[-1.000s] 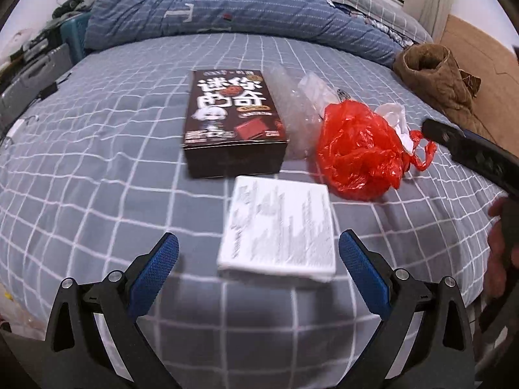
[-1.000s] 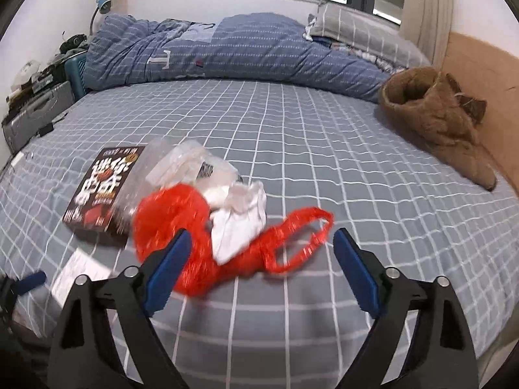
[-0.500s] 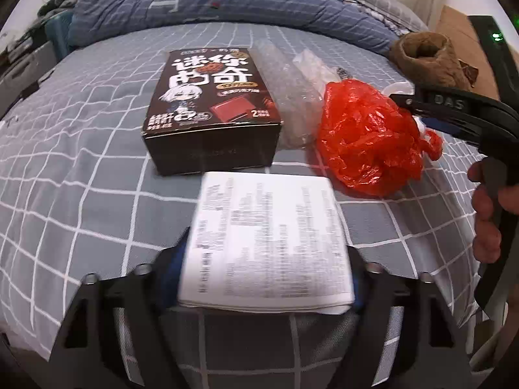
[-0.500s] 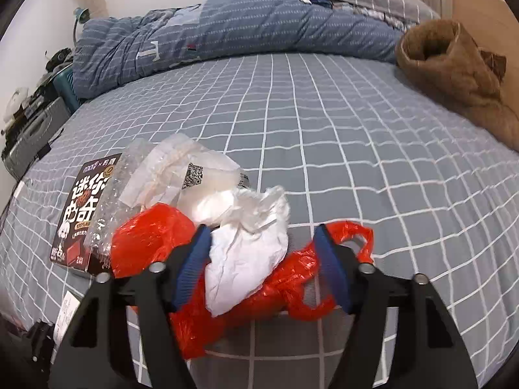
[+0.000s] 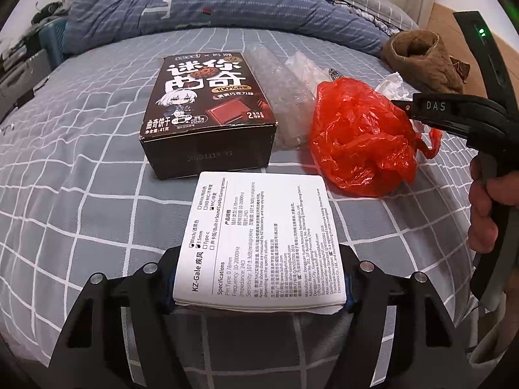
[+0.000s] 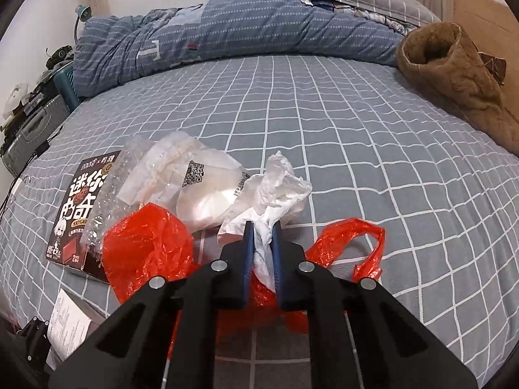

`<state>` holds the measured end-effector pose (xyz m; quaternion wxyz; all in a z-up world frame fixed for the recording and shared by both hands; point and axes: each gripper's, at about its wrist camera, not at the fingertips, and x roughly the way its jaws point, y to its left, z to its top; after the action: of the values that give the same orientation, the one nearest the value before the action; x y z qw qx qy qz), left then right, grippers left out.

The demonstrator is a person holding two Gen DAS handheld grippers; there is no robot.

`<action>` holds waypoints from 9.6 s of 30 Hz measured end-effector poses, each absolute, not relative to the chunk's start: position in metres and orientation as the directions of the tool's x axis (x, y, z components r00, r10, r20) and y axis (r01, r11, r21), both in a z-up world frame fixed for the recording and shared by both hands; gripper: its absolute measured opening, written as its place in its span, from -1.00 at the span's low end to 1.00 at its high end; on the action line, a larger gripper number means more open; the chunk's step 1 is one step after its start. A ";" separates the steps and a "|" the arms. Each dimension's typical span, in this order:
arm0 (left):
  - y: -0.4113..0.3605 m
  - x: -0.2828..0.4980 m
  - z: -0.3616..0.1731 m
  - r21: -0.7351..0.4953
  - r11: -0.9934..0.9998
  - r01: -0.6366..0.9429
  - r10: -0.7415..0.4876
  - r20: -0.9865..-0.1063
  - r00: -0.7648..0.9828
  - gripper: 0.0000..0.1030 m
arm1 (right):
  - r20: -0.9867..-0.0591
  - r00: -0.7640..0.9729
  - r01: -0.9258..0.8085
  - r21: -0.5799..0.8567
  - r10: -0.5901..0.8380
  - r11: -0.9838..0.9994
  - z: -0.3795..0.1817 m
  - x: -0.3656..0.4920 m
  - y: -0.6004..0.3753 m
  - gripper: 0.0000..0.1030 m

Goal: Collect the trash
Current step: 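Lift the white box and tissue off the bed toward the bin, then lower the held box and tissue over the bin opening, then open the left tool to drop the white box while the right tool drops the tissue, then raise both tools from the bin back over the bed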

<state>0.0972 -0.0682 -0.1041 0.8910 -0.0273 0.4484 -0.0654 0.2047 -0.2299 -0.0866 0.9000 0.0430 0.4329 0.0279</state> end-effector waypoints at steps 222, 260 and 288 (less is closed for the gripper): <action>0.032 -0.090 -0.222 -0.042 0.996 -0.081 -0.023 -0.975 0.219 0.88 | -0.980 0.158 -0.222 0.083 0.120 0.972 -0.225 -0.093 -0.082 -0.79; 0.037 -0.087 -0.182 -0.024 0.995 -0.100 0.013 -0.934 0.356 0.88 | -0.944 0.328 -0.219 -0.038 0.036 0.975 -0.191 -0.089 -0.091 0.82; 0.005 -0.014 -0.037 -0.112 0.992 -0.052 -0.062 -0.815 0.576 0.88 | -0.743 0.669 -0.012 -0.045 -0.025 0.999 -0.027 -0.014 -0.211 0.82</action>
<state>-0.0143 0.0051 -0.0370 0.8855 -0.0619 0.4605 -0.0029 -0.0137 -0.2111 -0.0274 0.9131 -0.0231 0.4070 -0.0035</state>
